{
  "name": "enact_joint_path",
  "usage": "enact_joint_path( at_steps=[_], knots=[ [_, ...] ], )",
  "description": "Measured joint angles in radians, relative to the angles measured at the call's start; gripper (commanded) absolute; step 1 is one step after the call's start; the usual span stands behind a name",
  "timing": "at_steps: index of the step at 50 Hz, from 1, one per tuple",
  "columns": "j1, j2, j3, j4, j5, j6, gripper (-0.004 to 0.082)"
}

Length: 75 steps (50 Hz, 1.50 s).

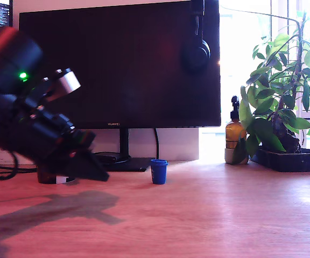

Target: Pick up the coffee capsules from the table one by one and drop them inside the nearest coffee cup

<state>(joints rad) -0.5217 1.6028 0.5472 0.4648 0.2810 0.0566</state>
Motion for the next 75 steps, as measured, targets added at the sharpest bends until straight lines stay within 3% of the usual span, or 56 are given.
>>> enact_joint_path(
  at_steps=[13,35,38,44,48,61,62,75],
  knots=[
    [-0.023,0.0,0.096,-0.097,-0.002,0.0,-0.0007],
    [-0.027,0.0,0.119,-0.114,-0.002,0.001,0.0033],
    [-0.027,0.0,0.119,-0.113,-0.002,0.001,0.0122],
    [-0.027,0.0,0.119,-0.105,-0.002,0.001,0.0479],
    [-0.027,0.0,0.119,-0.098,-0.002,0.001,0.0601],
    [-0.027,0.0,0.119,-0.043,-0.015,0.008,0.0619],
    [-0.027,0.0,0.119,-0.034,-0.015,0.04,0.0619],
    [-0.028,0.0,0.126,-0.016,-0.043,0.052,0.062]
  ],
)
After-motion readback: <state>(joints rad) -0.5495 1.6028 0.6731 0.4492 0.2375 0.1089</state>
